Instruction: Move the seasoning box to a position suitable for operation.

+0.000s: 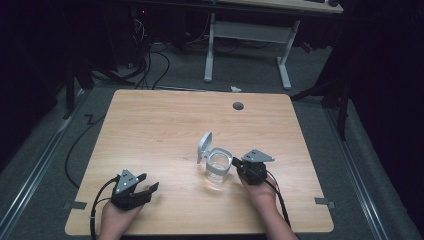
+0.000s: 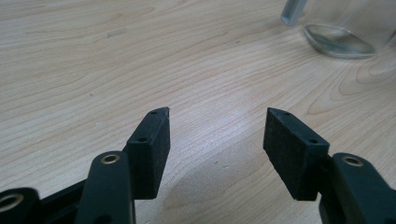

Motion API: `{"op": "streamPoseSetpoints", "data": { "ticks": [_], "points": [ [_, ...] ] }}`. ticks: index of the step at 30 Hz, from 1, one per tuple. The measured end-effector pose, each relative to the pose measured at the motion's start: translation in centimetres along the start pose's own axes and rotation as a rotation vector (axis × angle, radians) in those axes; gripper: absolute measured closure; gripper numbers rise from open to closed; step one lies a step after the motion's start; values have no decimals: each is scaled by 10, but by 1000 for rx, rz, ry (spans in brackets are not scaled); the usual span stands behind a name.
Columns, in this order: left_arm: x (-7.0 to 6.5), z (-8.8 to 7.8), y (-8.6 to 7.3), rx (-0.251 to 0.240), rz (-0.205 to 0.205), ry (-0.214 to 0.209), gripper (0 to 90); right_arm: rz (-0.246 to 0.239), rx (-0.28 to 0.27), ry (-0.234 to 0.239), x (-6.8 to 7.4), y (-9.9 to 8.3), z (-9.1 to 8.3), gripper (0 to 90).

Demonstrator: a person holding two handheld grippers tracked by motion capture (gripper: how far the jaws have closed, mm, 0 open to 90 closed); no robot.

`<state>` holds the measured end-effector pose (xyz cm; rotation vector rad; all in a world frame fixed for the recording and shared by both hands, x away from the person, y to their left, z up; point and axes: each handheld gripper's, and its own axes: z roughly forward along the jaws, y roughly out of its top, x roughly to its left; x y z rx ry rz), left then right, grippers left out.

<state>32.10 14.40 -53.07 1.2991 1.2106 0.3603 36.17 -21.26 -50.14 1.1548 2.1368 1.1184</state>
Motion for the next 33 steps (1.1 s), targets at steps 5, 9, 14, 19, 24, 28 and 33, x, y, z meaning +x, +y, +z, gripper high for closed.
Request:
{"op": "streamPoseSetpoints", "data": {
  "ticks": [5, 9, 14, 19, 24, 28, 33],
  "points": [
    [-1, 1, -1, 4, 7, -1, 419, -10, -3, 18, 10, -6, -4, 900],
    [-1, 1, -1, 3, 7, 0, 419, -18, -7, 31, 15, -9, -7, 900],
    [-1, 1, -2, 4, 6, -3, 419, -15, 2, 24, 13, -7, -2, 900],
    [-1, 1, -2, 6, 8, -3, 419, -15, 13, 32, 13, -5, 3, 900],
    [-2, 2, -3, 14, 8, -9, 419, -42, 9, 43, 22, -8, -3, 900],
    [-3, 2, -3, 11, 4, -11, 420, -47, 1, 57, 29, -11, -7, 900],
    [-3, 3, -3, 14, 6, -11, 419, -45, -8, 71, 36, -14, -9, 900]
  ]
}}
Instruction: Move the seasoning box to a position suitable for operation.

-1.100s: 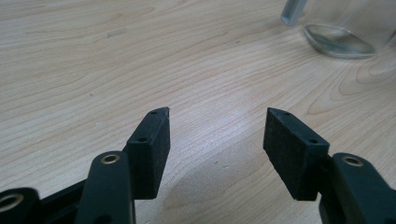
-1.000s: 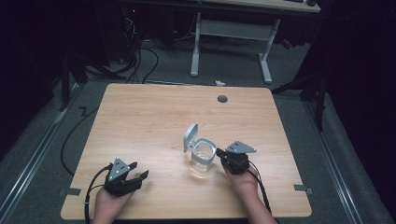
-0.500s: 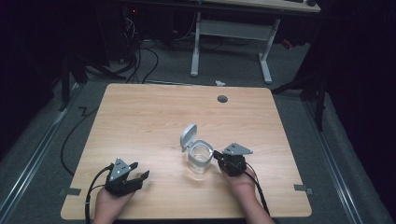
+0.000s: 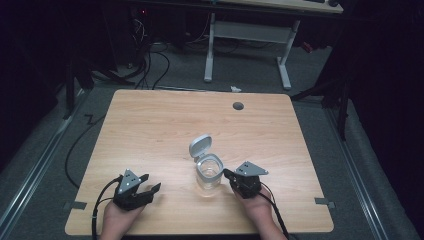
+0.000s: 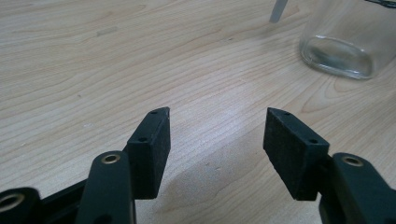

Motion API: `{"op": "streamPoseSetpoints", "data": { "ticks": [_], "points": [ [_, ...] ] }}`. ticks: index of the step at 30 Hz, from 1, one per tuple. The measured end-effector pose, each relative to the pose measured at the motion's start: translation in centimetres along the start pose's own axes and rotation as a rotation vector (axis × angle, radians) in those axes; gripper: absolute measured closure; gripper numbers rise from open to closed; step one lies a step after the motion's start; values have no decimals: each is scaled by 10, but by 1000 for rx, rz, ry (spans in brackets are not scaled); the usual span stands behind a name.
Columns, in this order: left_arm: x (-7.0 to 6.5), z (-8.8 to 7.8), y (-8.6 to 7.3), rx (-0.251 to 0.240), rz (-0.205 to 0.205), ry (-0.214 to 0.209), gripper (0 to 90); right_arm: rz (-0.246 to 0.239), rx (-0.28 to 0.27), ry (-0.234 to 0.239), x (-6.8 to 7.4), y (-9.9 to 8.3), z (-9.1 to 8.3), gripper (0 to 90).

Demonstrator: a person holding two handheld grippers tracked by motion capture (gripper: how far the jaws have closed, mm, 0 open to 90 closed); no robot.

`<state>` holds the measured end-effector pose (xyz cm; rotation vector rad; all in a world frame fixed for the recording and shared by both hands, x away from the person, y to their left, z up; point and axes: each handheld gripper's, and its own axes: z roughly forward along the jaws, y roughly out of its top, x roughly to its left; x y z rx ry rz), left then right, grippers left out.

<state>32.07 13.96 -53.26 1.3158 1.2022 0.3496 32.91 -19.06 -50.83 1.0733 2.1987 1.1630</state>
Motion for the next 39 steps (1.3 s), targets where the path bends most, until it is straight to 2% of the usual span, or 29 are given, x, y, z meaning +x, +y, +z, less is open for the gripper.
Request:
{"op": "streamPoseSetpoints", "data": {
  "ticks": [8, 20, 33, 38, 39],
  "points": [
    [-1, 0, -1, 4, 1, -4, 420, -17, -20, 32, 18, -5, -2, 899],
    [-5, 1, -3, 10, 2, -14, 419, -39, -34, 75, 36, -5, 0, 890],
    [-15, 2, -7, 20, 5, -43, 425, -50, -40, 75, 38, -4, -2, 884],
    [-26, 3, -9, 7, 3, -69, 437, -38, -38, 69, 34, -5, -3, 872],
    [-33, 4, -12, 9, 15, -83, 439, -27, -36, 68, 31, -6, -4, 862]
  ]
}}
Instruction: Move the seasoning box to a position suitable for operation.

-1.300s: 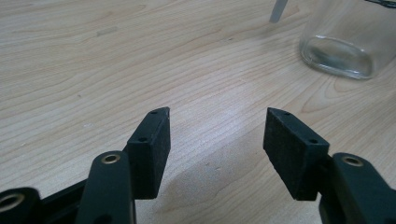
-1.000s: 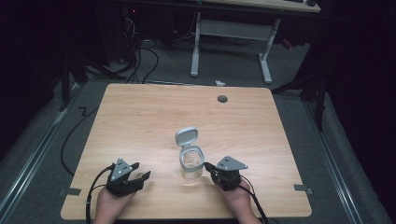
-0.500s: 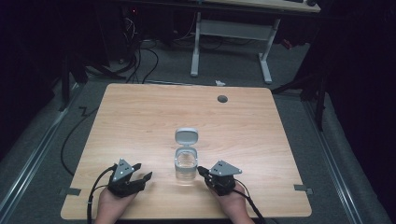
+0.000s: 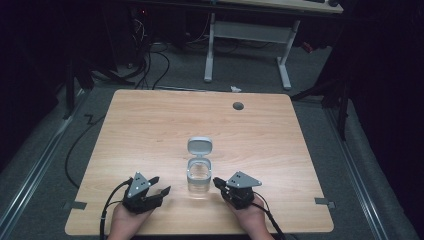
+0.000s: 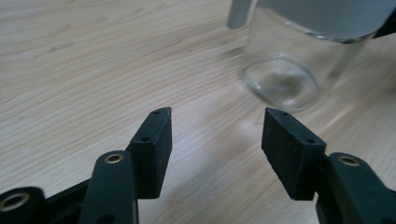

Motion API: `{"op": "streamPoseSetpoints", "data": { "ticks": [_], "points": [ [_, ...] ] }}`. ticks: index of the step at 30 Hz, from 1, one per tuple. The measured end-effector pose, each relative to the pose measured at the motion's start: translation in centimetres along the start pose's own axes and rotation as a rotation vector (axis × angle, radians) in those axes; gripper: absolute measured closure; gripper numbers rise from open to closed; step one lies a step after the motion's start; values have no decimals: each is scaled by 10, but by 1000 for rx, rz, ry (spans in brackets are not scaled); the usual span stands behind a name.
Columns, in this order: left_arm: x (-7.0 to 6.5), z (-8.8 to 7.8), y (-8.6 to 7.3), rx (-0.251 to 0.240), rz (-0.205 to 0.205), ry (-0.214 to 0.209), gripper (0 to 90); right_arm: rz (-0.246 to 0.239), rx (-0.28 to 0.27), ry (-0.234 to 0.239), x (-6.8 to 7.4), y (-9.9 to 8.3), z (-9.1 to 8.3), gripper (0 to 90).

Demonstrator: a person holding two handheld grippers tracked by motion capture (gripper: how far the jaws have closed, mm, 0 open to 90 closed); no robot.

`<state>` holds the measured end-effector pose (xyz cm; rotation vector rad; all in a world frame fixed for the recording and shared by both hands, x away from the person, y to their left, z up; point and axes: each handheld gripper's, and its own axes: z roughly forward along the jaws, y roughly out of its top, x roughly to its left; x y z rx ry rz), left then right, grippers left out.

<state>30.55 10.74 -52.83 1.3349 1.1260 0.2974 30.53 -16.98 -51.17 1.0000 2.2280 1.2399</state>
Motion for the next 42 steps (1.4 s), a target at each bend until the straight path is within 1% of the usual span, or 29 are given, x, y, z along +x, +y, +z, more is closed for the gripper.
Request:
{"op": "streamPoseSetpoints", "data": {
  "ticks": [1, 2, 3, 4, 5, 6, 7, 8, 9, 10, 12, 13, 14, 15, 17, 20, 21, 24, 25, 27, 28, 31, 33, 34, 36, 38, 39, 40, 42],
  "points": [
    [0, 0, 0, 0, 0, 0, 449, 0, 0, 0, 0, 0, 0, 862],
    [-3, 1, -1, -4, -1, -7, 467, 12, -1, -2, -3, 0, -1, 862],
    [-8, 2, -3, 0, -3, -23, 467, 12, -1, -2, -3, 0, -1, 862],
    [-17, 4, -7, 3, 1, -44, 488, 24, -6, -4, -7, 1, -3, 852],
    [-17, 4, -7, 3, 1, -44, 495, 24, -6, -4, -7, 1, -3, 852],
    [-26, 6, -11, 10, -1, -67, 505, 38, -4, -7, -11, 3, -4, 839],
    [-26, 6, -11, 10, -1, -67, 515, 38, -4, -7, -11, 3, -4, 839],
    [-35, 9, -15, 13, -6, -83, 534, 50, -5, -19, -14, 4, -4, 840],
    [-35, 9, -15, 13, -6, -83, 545, 50, -5, -19, -14, 4, -4, 840],
    [-46, 12, -19, 12, -7, -95, 556, 68, -5, -15, -18, 6, -4, 849],
    [-52, 14, -22, 12, -2, -107, 574, 84, -11, -18, -20, 10, -5, 850],
    [-52, 14, -22, 12, -2, -107, 583, 84, -11, -18, -20, 10, -5, 850],
    [-56, 15, -24, 14, -1, -115, 595, 91, -17, -31, -21, 14, -4, 849],
    [-58, 16, -25, 14, -11, -125, 595, 91, -17, -31, -21, 14, -4, 849],
    [-63, 20, -28, 26, -32, -146, 663, 94, -21, -51, -22, 19, -3, 850],
    [-66, 25, -30, 38, -19, -146, 676, 95, -20, -61, -24, 23, -1, 866],
    [-67, 28, -31, 47, -18, -148, 704, 91, -16, -87, -26, 26, 1, 900],
    [-68, 31, -32, 49, -22, -149, 727, 100, -13, -95, -27, 29, 2, 900],
    [-68, 32, -32, 50, -24, -148, 750, 90, -15, -101, -29, 31, 3, 900],
    [-69, 33, -32, 49, -19, -147, 761, 90, -16, -101, -30, 33, 4, 900],
    [-69, 33, -34, 48, -13, -150, 788, 86, -14, -104, -32, 36, 4, 900],
    [-69, 33, -35, 51, -16, -154, 815, 81, -19, -111, -34, 40, 5, 900],
    [-71, 33, -39, 50, 4, -159, 823, 80, -21, -110, -36, 44, 7, 900],
    [-72, 33, -39, 42, 5, -164, 831, 75, -24, -111, -37, 47, 7, 900],
    [-72, 32, -39, 36, 6, -165, 867, 89, -33, -109, -41, 54, 11, 900],
    [-72, 31, -39, 32, 7, -164, 874, 94, -34, -108, -43, 56, 12, 900],
    [-76, 34, -39, -9, -45, -170, 878, 101, -35, -103, -44, 58, 14, 900],
    [-72, 32, -39, 32, 6, -163, 882, 106, -42, -101, -45, 60, 16, 900],
    [-72, 32, -38, 34, -1, -159, 886, 111, -49, -101, -49, 65, 20, 900]
  ]
}}
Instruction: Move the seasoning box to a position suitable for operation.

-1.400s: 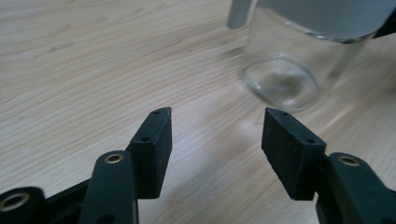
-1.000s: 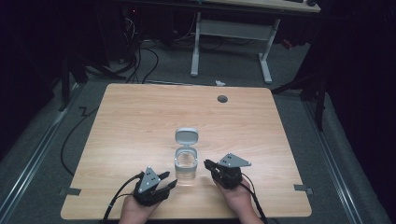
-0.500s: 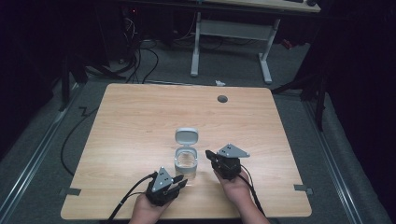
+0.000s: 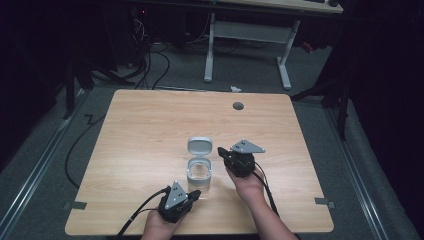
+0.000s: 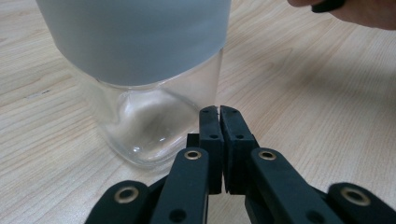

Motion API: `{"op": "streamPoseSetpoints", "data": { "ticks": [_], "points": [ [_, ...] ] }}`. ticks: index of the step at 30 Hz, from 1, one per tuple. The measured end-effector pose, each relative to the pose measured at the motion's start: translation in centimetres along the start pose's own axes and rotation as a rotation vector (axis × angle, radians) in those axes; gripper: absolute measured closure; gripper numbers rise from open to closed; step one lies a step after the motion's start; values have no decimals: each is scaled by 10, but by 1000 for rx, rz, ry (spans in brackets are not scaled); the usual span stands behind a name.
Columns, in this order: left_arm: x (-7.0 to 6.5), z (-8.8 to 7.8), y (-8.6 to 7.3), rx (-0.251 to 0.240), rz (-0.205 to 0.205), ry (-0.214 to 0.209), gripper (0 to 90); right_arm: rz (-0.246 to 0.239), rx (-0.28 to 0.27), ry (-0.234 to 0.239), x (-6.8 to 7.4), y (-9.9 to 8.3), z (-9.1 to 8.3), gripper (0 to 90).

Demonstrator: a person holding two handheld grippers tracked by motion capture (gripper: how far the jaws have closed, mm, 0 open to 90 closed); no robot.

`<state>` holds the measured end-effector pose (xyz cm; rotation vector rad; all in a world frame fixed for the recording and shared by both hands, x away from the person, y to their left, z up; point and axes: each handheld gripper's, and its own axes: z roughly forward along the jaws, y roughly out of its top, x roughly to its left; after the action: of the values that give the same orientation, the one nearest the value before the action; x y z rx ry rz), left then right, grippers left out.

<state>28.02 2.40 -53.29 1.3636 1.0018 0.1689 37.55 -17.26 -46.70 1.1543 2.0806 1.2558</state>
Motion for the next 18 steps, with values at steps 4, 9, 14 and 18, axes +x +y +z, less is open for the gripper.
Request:
{"op": "streamPoseSetpoints", "data": {
  "ticks": [4, 9, 14, 18],
  "points": [
    [1, 1, 1, 4, -9, 5, 892, 3, -7, -3, -2, 10, 7, 900],
    [2, 2, 1, 11, -20, 14, 898, -8, -19, 0, -4, 19, 13, 900],
    [3, 3, 2, 14, -20, 20, 898, -8, -26, 5, -5, 26, 15, 898],
    [4, 3, 2, 14, -24, 24, 898, -11, -45, 10, -3, 31, 14, 898]
  ]
}}
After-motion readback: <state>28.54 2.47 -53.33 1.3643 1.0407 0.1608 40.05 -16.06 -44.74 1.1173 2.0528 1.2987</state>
